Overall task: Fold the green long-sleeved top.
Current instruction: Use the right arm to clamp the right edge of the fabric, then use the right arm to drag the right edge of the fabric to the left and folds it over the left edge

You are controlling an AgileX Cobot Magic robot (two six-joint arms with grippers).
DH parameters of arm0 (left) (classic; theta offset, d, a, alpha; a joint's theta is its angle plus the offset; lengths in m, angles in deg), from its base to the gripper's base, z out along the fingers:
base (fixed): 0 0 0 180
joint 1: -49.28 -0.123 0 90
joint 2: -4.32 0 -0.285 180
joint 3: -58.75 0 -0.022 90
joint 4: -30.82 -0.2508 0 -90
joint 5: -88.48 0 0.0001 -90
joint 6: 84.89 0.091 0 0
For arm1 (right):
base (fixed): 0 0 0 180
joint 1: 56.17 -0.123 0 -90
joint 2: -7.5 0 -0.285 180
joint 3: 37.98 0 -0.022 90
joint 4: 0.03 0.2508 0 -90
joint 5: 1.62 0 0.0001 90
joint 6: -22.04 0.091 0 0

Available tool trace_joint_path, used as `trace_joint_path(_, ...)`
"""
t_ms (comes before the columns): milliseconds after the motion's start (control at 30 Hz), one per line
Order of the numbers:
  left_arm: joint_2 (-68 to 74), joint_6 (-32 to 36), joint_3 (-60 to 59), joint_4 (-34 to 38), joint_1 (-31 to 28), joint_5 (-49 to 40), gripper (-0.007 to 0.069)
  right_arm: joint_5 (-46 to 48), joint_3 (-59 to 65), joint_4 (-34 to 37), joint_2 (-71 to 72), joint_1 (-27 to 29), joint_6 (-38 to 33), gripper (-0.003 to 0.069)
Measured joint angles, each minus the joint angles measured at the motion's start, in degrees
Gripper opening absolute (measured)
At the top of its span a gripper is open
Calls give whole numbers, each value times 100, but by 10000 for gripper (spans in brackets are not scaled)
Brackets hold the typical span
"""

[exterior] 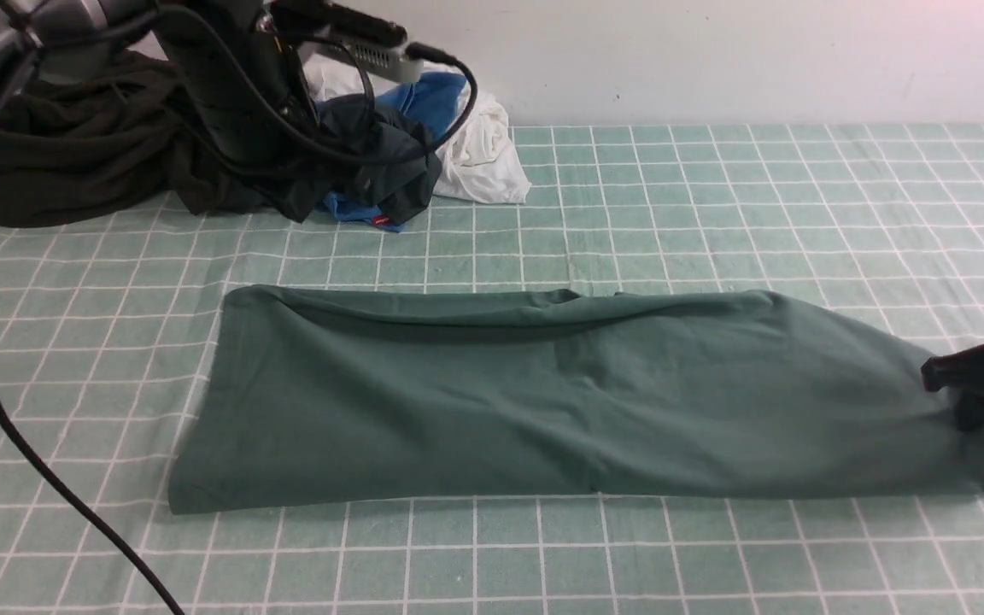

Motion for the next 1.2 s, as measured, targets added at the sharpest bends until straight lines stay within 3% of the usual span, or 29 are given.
trace_joint_path(67, -209, 29, 0, -24, 0, -7, -4, 87, 13, -213, 201, 0, 1, 40)
trace_joint_path(133, -556, 35, -49, -70, 0, -15, -4, 168, 13, -588, 508, 0, 142, 10)
trace_joint_path(267, -1412, -7, -499, -86, 0, -27, -4, 539, -174, -1254, 1255, -19, 551, 6)
trace_joint_path(367, -2217, -27, -1075, -86, 0, -39, -4, 863, -571, -1239, 1827, -254, 507, 6)
trace_joint_path(467, -2953, -45, -1629, -86, 0, -81, -4, 1102, -1104, -808, 2265, -900, 112, 5)
trace_joint_path(567, -3643, -72, -2233, -87, 0, -128, -4, 1138, -1644, -142, 2367, -1960, -312, 5)
trace_joint_path(600, -3690, -72, -2270, -93, 0, -134, -4, 1131, -1679, -94, 2359, -2037, -363, 5)
trace_joint_path(667, -4315, -72, -2723, -101, 0, -139, -4, 987, -2097, 407, 2089, -3046, -566, 5)
trace_joint_path(700, -4363, -72, -2788, -107, 0, -139, -4, 939, -2155, 500, 2022, -3119, -580, 5)
trace_joint_path(733, -4808, -80, -3036, -148, 0, -139, -4, 733, -2374, 687, 1734, -3668, -606, 5)
trace_joint_path(833, -5490, -173, -3434, -273, 0, -153, -4, 296, -2765, 852, 873, -4506, -606, 5)
trace_joint_path(1033, -6523, -486, -4079, -693, 0, -167, -4, -168, -3583, 1143, -630, -5210, -478, 18)
trace_joint_path(1200, -7434, -796, -4902, -1099, 0, -177, -4, 165, -4658, 1507, -1659, -5411, -446, 188)
